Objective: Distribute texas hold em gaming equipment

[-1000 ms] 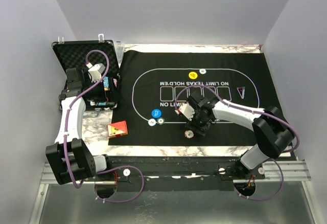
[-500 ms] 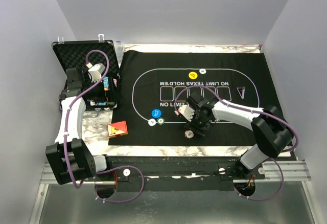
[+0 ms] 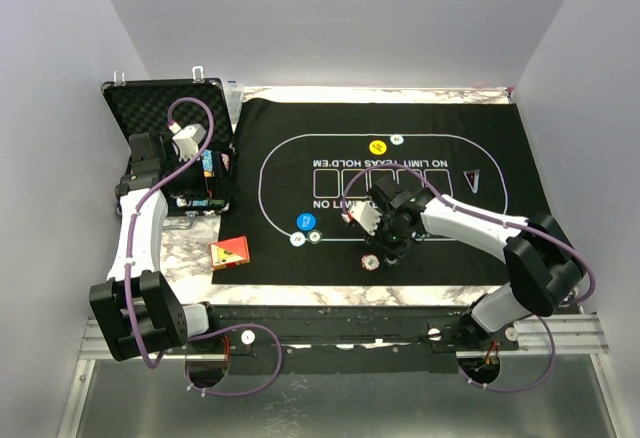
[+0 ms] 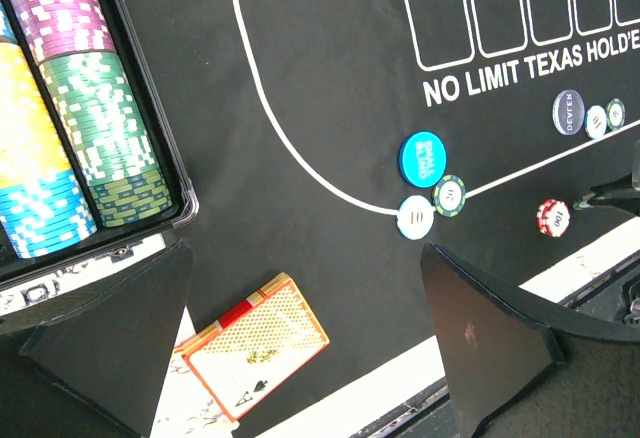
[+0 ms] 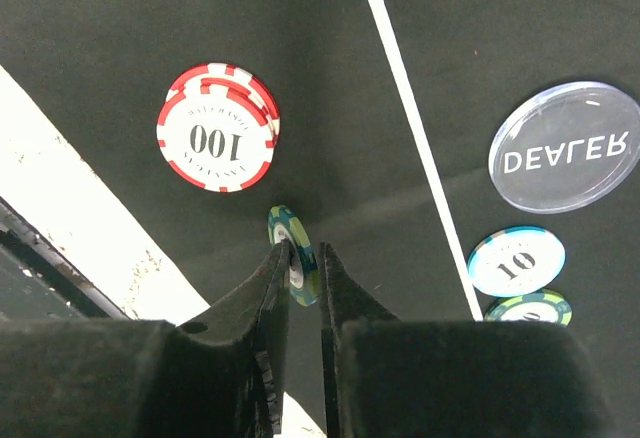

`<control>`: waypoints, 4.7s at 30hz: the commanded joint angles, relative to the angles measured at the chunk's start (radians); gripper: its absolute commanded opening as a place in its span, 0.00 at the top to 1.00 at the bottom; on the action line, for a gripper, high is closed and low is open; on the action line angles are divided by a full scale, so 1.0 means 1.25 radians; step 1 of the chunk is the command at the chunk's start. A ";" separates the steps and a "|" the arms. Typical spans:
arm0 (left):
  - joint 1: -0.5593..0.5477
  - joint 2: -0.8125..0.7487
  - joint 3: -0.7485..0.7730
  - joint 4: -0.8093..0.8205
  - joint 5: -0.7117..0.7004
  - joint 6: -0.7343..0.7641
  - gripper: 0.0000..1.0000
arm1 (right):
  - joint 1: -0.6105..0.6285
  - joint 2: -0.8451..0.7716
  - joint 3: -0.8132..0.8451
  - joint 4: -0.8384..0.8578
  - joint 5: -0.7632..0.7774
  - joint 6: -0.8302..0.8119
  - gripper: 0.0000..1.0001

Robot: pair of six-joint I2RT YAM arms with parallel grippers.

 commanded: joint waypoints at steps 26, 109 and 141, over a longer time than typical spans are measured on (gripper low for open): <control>0.006 0.000 0.018 -0.004 0.033 -0.001 0.01 | -0.293 0.091 0.334 0.063 -0.141 0.070 0.99; 0.002 -0.093 -0.048 -0.041 -0.008 0.042 0.01 | 0.031 0.026 0.025 0.087 -0.067 -0.063 0.15; 0.002 -0.065 -0.035 -0.040 0.006 0.041 0.01 | 0.071 0.052 0.031 0.089 -0.042 -0.039 0.48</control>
